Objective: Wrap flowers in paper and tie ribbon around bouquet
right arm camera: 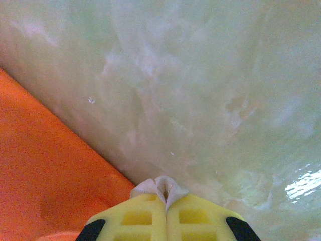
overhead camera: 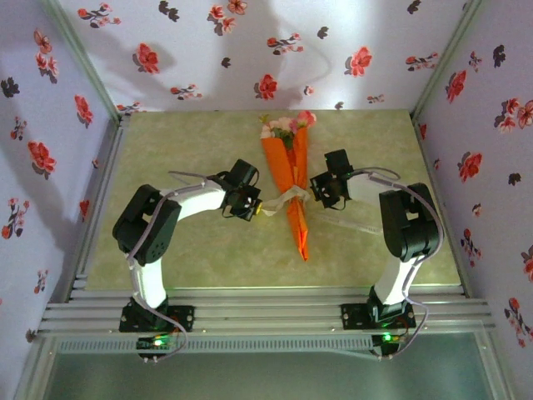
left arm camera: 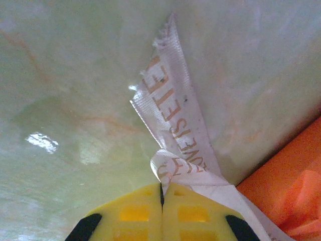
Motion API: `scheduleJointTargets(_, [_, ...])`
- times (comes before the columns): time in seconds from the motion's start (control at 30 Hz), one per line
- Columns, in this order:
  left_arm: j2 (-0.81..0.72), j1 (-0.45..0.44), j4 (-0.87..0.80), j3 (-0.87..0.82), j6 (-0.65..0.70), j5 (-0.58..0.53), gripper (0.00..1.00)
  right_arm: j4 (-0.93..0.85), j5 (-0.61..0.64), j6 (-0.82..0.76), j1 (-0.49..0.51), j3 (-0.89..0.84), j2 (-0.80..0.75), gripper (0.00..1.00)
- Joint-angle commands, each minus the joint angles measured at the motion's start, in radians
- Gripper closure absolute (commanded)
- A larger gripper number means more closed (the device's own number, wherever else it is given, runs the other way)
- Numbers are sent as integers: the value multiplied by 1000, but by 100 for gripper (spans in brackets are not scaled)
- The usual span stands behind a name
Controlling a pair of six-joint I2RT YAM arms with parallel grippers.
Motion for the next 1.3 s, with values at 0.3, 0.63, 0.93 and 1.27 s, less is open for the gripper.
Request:
scheduleJointTargets(0.3, [-142, -7, -158, 48, 60, -24, 100, -95, 179, -78, 1, 15, -99, 100])
scheduleJointTargets(0.63, [-185, 3, -184, 26, 58, -17, 100, -147, 297, -152, -4, 33, -103, 100])
scheduleJointTargets(0.93, [-224, 15, -202, -14, 55, -20, 100, -192, 409, -207, -4, 42, -100, 100])
scheduleJointTargets(1.27, [-244, 20, -206, -41, 47, -25, 100, -198, 589, -186, 25, 9, -139, 100])
